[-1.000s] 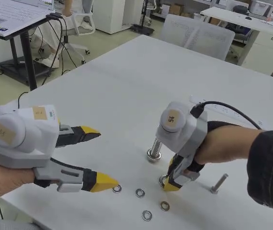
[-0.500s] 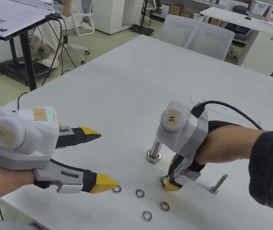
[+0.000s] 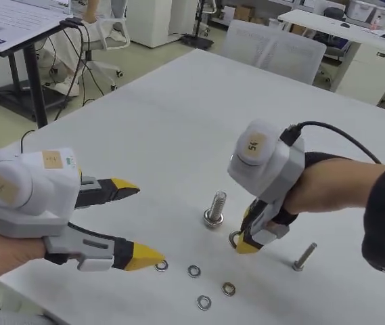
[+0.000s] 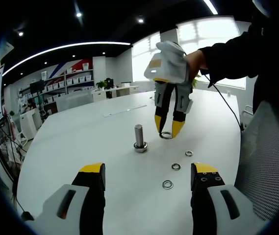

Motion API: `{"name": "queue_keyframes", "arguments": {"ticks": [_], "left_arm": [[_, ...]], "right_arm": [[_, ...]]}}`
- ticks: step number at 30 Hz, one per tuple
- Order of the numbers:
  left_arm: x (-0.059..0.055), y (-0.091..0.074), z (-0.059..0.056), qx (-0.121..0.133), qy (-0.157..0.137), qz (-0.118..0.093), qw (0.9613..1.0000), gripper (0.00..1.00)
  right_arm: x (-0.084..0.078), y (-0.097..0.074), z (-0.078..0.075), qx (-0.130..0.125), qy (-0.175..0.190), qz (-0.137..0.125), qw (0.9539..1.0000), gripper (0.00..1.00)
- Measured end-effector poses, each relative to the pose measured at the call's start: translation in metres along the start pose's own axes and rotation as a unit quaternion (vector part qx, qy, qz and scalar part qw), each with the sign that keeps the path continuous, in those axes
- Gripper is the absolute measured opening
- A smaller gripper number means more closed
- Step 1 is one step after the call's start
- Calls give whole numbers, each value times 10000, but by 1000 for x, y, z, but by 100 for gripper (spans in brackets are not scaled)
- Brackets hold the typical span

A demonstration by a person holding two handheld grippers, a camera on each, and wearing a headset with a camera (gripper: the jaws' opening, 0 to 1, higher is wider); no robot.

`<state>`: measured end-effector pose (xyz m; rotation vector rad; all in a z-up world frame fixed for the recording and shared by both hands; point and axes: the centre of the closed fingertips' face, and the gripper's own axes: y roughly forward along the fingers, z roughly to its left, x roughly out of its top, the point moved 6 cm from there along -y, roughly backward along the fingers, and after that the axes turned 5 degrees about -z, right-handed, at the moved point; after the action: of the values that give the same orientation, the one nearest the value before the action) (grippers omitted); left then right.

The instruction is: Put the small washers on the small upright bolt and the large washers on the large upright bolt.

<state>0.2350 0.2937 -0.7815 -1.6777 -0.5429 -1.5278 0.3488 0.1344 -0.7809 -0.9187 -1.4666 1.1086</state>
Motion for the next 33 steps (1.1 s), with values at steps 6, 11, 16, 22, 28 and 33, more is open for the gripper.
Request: {"name": "queue_keyframes", "arguments": {"ticks": [6,11,16,22,28,33], "left_arm": [[0,1,-1,-15,0,-4,10000,70],[1,0,-1,-13,13,-15,10000,70],[1,0,-1,-11,6,-17,10000,70],[0,-1,0,-9,0,-19,10000,70],[-3,0,0,-22,-25,8,10000,69],[-4,0,0,-29,-45,20,10000,69]], "right_arm": [[7,-19,-6,-182,-75,-105,9998,24],[17,-29,-11,-316,-204,-143,9992,24],[29,-37,-15,-435,-350,-202,9982,24],[40,-39,-22,-489,-425,-267,9975,24],[51,-36,-28,-482,-487,-288,9972,24],[54,-31,-31,-433,-527,-233,9974,24]]}}
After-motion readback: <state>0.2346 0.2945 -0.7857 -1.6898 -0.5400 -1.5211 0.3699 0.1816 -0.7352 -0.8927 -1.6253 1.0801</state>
